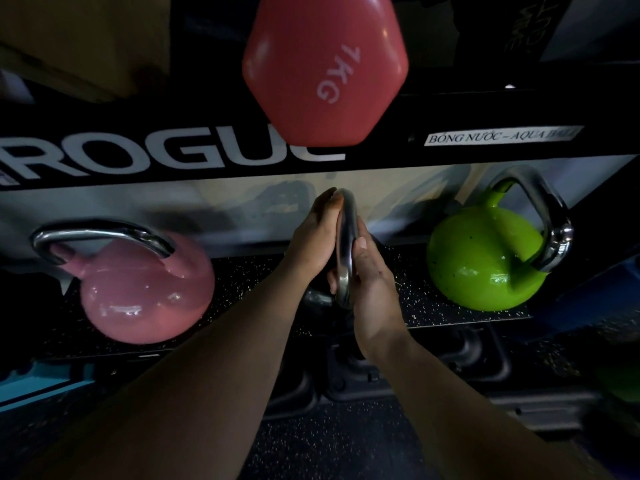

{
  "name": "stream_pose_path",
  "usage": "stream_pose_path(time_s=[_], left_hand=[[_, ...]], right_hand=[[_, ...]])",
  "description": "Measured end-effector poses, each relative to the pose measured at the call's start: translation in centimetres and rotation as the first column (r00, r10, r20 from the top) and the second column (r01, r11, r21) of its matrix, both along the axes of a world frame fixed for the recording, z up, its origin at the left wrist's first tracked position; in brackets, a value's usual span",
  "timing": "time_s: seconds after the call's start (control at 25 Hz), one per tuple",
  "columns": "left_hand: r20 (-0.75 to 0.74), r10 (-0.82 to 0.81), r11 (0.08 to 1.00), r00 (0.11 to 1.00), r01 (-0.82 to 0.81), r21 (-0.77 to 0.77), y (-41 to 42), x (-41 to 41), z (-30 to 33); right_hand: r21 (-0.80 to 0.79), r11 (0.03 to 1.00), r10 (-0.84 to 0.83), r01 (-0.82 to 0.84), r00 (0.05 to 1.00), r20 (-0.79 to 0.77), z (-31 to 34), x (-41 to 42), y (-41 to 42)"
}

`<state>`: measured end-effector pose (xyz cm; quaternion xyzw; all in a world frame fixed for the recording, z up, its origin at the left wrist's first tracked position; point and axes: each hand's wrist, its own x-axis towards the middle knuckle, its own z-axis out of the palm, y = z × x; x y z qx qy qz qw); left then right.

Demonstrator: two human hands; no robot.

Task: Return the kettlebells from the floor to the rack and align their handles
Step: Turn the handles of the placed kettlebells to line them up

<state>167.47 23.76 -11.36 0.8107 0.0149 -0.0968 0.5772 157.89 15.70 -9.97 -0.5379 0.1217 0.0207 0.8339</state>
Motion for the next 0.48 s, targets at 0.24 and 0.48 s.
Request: stream_pose_path(time_s=[0.24,0.48], left_hand=[[0.015,0.033,0.999,0.999,-0.033,-0.023,-0.19,-0.53,-0.24],[0.026,0.028,0.999,0.999,-0.028,-0.021,-0.11,-0.43,-0.45]], right_hand=[[0.009,1.000,0.022,-0.022,1.000,-0.019,0.50,-0.23,-0.78],[-0.111,0.992,0.063,-0.065,0.998,-0.023,0.44,-0.32,-0.94]])
